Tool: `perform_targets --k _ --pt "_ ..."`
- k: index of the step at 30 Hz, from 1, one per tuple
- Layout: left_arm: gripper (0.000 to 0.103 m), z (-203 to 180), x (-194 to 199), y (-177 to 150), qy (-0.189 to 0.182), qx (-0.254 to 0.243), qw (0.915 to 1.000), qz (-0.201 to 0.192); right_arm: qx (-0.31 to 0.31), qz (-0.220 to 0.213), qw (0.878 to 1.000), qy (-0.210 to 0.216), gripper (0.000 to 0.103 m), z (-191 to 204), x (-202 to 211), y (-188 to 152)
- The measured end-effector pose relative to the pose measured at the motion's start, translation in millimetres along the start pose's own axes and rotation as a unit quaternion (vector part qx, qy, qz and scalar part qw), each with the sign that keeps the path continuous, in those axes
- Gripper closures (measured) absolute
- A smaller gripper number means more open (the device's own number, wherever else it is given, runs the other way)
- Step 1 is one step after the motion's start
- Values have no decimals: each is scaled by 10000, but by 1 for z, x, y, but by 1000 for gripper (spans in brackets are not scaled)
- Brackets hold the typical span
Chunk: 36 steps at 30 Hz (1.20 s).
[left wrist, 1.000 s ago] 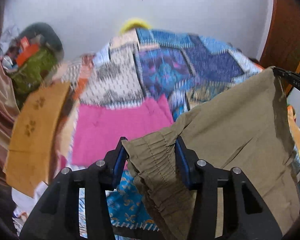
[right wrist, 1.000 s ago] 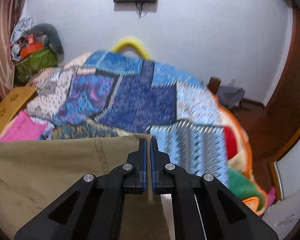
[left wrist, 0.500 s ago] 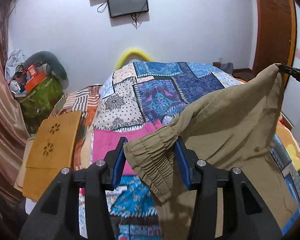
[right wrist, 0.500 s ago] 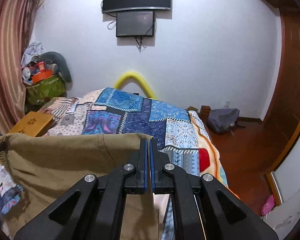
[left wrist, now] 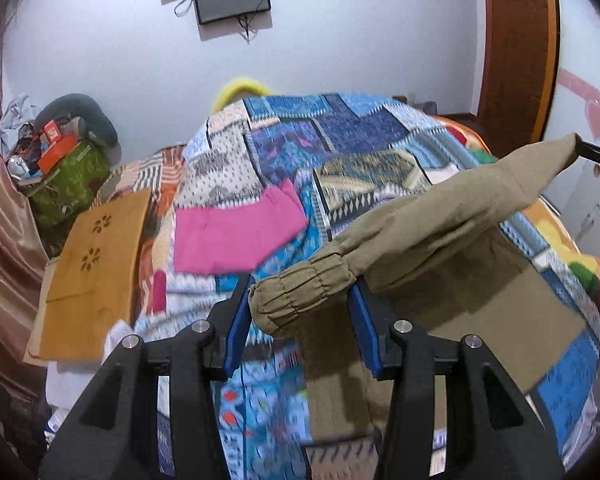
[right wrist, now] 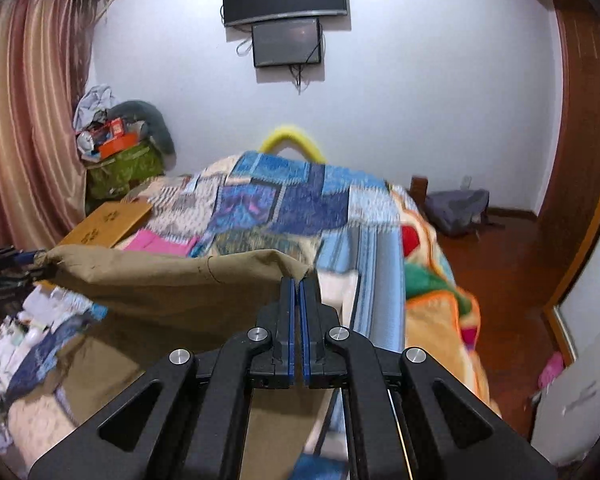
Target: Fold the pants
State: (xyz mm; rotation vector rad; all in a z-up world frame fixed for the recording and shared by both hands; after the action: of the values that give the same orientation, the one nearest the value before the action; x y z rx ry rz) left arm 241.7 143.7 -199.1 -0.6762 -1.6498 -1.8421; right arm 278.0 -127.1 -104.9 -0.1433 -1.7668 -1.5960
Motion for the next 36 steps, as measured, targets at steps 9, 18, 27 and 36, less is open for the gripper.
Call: perform_targets --k 9,18,27,36 --pt "55 -23 -2 -70 -179 -64 9982 567 -147 797 9967 91 101 6 7 -83" --pt "55 -17 -6 -122 -130 292 9938 1069 -407 1433 9888 135 100 11 12 -156" --pt "55 -13 27 -95 -157 468 9958 767 -140 1251 9920 -30 100 22 41 -153" --pt "49 -80 40 -50 -717 -221 9964 402 379 982 9934 458 67 70 40 -123"
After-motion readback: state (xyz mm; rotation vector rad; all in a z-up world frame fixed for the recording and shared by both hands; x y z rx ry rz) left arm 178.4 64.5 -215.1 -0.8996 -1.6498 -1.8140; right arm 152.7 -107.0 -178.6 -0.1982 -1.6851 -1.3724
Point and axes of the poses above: each gripper's, at about its wrist camera, not at the fingertips, and x roughly against the way its jaws point, z to its left, y to its top, the point moved 7 cm from there along -x, roughly the way its jaws point
